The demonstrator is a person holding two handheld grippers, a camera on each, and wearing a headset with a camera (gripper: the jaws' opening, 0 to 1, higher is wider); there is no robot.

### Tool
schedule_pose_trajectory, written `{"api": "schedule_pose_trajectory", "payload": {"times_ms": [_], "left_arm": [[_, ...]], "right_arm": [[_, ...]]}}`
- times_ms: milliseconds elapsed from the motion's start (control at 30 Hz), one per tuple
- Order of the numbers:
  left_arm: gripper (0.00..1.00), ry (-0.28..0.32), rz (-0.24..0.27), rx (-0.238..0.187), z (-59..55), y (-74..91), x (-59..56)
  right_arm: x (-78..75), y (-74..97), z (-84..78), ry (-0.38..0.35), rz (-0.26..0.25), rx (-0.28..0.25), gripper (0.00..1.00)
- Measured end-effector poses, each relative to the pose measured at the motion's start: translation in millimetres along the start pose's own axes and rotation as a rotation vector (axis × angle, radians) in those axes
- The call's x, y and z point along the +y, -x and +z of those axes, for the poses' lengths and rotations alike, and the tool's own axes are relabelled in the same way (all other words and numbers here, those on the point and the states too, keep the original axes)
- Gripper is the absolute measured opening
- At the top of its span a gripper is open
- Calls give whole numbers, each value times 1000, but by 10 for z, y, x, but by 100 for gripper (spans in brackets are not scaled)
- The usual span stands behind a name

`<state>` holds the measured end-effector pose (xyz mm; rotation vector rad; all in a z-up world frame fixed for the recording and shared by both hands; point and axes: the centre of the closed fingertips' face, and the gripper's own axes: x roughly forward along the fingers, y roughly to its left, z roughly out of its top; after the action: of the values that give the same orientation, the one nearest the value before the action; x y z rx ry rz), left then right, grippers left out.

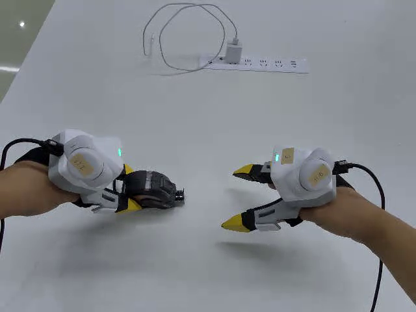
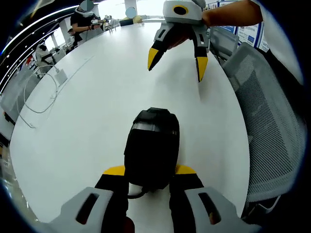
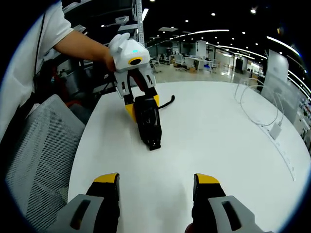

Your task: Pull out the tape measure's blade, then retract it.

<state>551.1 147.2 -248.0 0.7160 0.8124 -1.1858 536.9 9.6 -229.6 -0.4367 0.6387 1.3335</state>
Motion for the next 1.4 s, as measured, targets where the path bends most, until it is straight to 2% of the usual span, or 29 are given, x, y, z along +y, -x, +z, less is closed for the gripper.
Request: {"api": "schedule_pose_trajectory", "payload": {"times_ms": [567, 1067, 1400], "left_arm": [[27, -15, 3, 6, -12, -6, 6], [27, -24, -2, 2, 0, -12, -4], [27, -28, -3, 2, -4, -11, 2]], "right_arm": [[-2, -325, 115, 11, 24, -28, 52], [-1, -590, 201, 33, 44, -46, 40], [-6, -692, 260, 37, 50, -67, 33]]}}
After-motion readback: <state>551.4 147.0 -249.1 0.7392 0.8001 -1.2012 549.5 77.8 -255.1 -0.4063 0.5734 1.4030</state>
